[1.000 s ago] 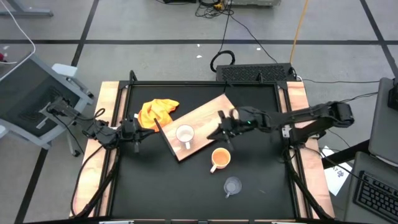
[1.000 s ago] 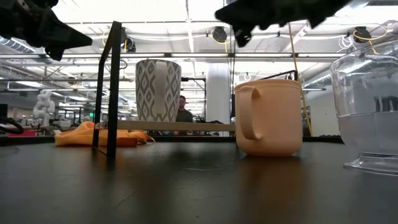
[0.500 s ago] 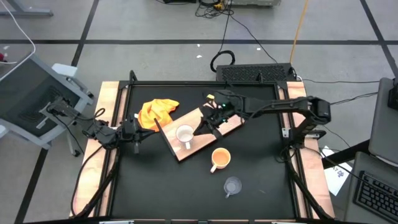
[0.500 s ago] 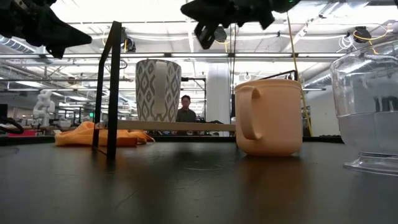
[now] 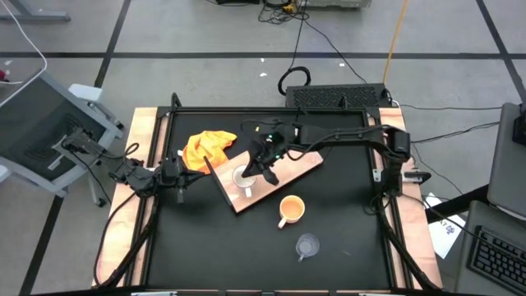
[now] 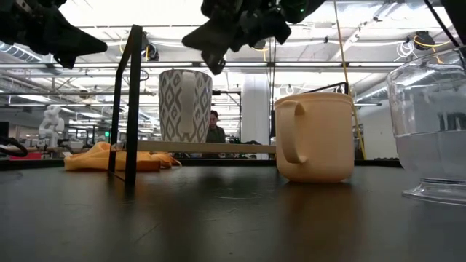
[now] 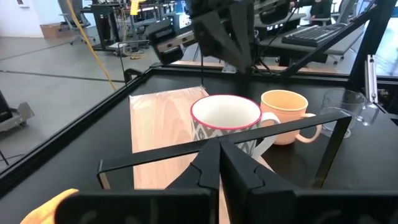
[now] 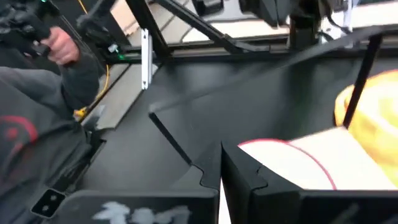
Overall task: Stack small to large cups/mugs on shelf
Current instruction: Put the white mug on the shelf
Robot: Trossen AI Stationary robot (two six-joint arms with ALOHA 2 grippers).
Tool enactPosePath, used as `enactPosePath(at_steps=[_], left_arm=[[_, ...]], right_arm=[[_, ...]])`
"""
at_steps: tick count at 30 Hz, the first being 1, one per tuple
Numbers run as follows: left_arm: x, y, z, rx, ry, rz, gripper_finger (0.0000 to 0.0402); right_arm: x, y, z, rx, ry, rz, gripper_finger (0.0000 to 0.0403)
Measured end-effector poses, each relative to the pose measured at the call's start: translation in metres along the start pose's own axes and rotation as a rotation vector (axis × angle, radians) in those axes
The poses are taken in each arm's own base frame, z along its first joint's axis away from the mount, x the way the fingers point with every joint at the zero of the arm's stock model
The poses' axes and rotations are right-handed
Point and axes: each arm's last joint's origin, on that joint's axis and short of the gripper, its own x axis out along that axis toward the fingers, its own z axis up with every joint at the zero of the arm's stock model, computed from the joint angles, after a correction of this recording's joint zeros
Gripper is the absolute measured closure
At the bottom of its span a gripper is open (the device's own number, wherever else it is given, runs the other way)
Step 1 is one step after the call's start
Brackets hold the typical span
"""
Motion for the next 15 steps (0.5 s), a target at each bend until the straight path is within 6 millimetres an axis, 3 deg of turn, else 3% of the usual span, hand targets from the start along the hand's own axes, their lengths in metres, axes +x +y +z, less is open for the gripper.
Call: enactPosePath(at_steps=[8,15], left_arm=[[0.000,0.000,0.000,0.000,0.001,0.000,0.0385],[0.000,0.000,-0.001,-0.006,0.005,0.001,0.0386]], right_arm=[[-0.009,-0.015,0.009,-0.001,0.055,-0.138,0.0403],[-0.013,-0.023,0.003,0.063,0.091,-0.168,0.0403]])
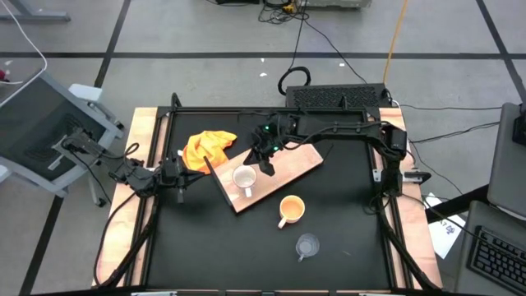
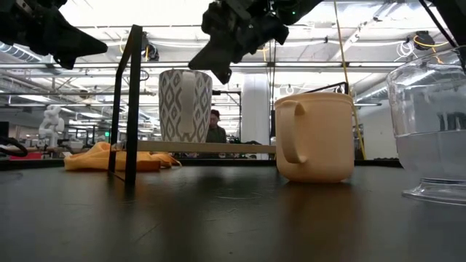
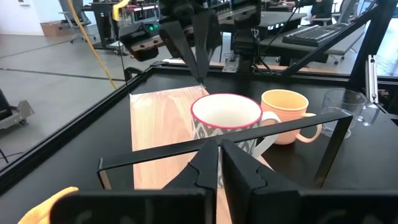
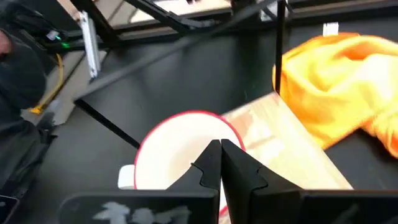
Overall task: Stack small to large cups/mugs on shelf
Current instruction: Put the white mug on the shelf
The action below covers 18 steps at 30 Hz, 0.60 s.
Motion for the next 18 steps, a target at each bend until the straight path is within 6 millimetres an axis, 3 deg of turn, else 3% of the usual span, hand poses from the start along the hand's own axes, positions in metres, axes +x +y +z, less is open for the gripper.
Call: enactPosePath(at_steps=[5,11,18], left_arm=[[0.0000,0.0000,0.0000,0.000,0.000,0.000,0.0399],[0.0000,0.0000,-0.0002,-0.002,0.002,0.000,0.0376],[0.0000,0.0002,-0.0012,0.009,0.010,0.002,0.0365]], right_arm=[[0.0026,0.0023,-0.0029,-0.016,0.033,-0.053,0.0403],[0.0021,0.0010,-0.0030,-0.042,0.035,-0.073,0.0398],[0.0064,0.0088,-0.0048,-0.015,0.056,-0.057,0.0338]])
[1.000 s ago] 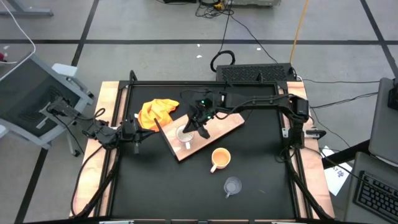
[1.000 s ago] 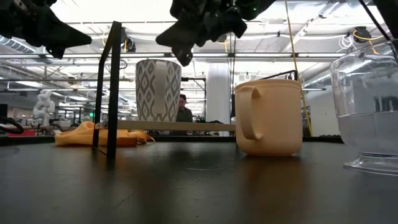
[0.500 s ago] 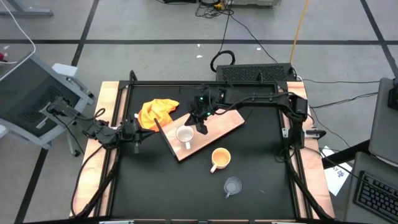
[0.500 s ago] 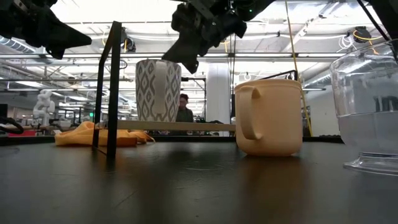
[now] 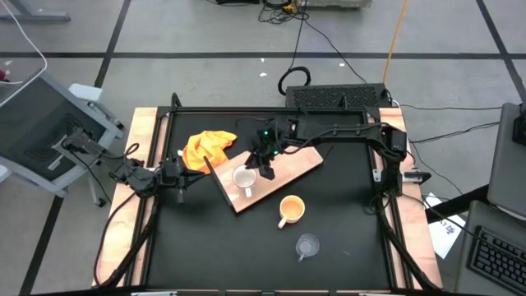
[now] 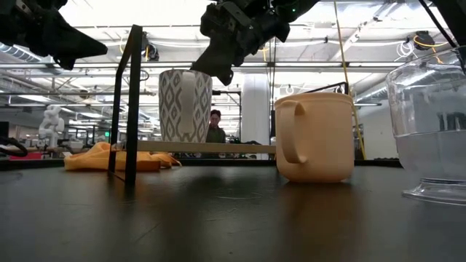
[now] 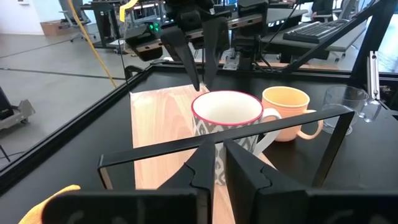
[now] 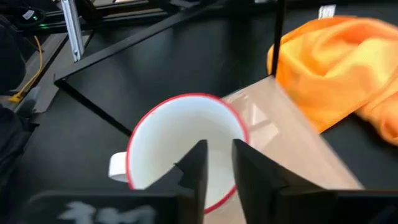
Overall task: Stack small to large cups/mugs on shelf
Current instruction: Put the white mug on the shelf
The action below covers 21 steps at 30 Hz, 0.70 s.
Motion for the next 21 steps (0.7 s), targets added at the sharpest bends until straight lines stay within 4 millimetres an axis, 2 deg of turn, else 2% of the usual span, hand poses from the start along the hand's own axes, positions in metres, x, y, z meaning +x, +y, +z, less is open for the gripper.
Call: enactPosePath(at_steps=[7,11,17,21], left_arm=[[0.000,0.000,0.000,0.005,0.000,0.000,0.0364],[0.000,0.000,0.000,0.004,0.001,0.000,0.0364],[0.000,0.000,0.000,0.003,0.000,0.000,0.0364],[0.000,0.000,0.000,0.003,0.000,0.000,0.0364]], right_arm=[[0.002,0.012,0.001,0.031,0.029,0.013,0.0250],[-0.007,0.012,0.009,0.035,0.068,-0.089,0.0217],[-0.019,0.018,0.026,0.012,0.080,-0.104,0.0203],[-0.020,0.017,0.024,0.022,0.111,-0.106,0.0205]])
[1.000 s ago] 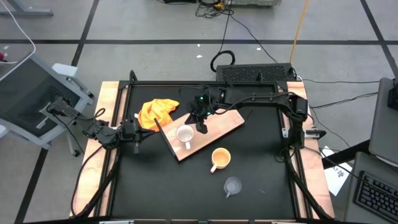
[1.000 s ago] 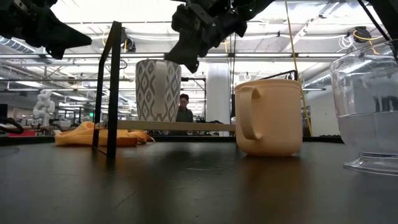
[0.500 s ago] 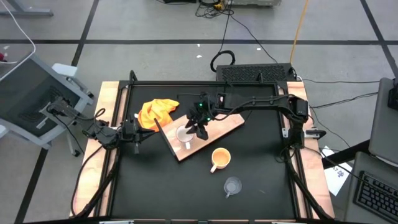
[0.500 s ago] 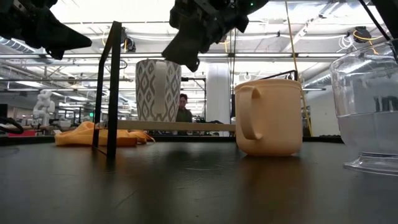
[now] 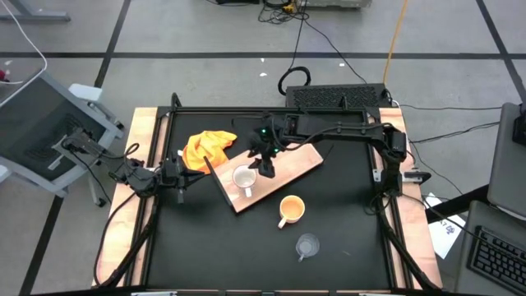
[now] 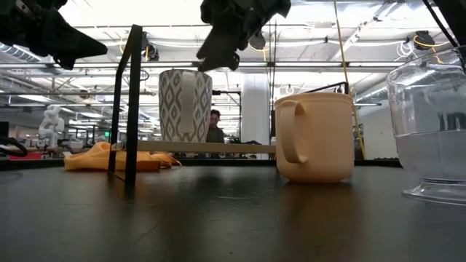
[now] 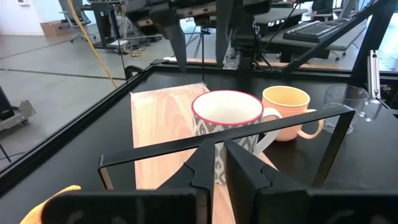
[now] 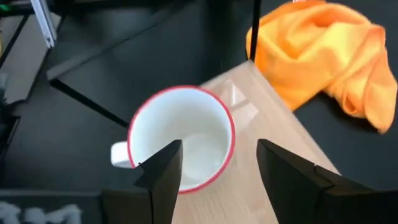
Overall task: Stack small to large cups/mugs on shelf
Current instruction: Put the white mug on the shelf
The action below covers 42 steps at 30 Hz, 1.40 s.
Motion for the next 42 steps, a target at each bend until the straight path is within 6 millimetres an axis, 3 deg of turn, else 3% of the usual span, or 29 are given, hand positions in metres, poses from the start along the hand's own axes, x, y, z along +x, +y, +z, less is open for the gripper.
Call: enactPosePath(at_steps=[12,21,42], left_arm=[[0.000,0.000,0.001,-0.005,-0.005,-0.001,0.0364],[0.000,0.000,0.001,-0.006,-0.004,-0.007,0.0364],[0.000,0.000,-0.003,0.022,0.028,-0.021,0.0364]], right_arm=[[0.003,0.006,-0.003,-0.051,0.046,-0.067,0.0206],[0.035,0.001,-0.010,-0.057,0.057,-0.055,0.0206],[0.039,-0.002,-0.010,-0.096,0.049,-0.105,0.0206]])
